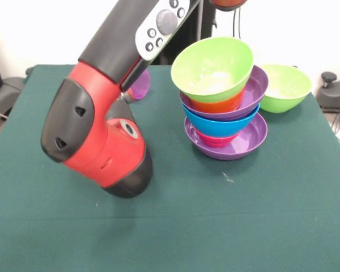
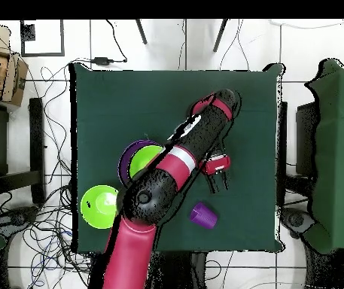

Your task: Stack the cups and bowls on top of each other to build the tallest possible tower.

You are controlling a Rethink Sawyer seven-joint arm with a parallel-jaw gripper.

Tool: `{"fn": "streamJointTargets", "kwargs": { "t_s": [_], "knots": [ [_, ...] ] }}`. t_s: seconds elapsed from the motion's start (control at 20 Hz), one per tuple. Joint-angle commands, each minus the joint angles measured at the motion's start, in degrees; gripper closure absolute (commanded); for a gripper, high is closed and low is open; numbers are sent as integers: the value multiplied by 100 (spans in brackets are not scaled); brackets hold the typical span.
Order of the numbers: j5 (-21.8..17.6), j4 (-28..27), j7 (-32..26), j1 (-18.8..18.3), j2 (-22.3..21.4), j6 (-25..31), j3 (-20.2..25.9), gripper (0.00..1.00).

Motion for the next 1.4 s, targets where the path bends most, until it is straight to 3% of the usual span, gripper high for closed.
{"fn": "streamJointTargets", "kwargs": {
  "t_s": [0.05, 1.0, 1.4],
  "knots": [
    [592, -818, 906, -76, 342, 179, 165, 0],
    [994, -874, 992, -166, 514, -11, -224, 0],
    [957, -439, 926, 142, 505, -27, 56, 0]
  ]
}}
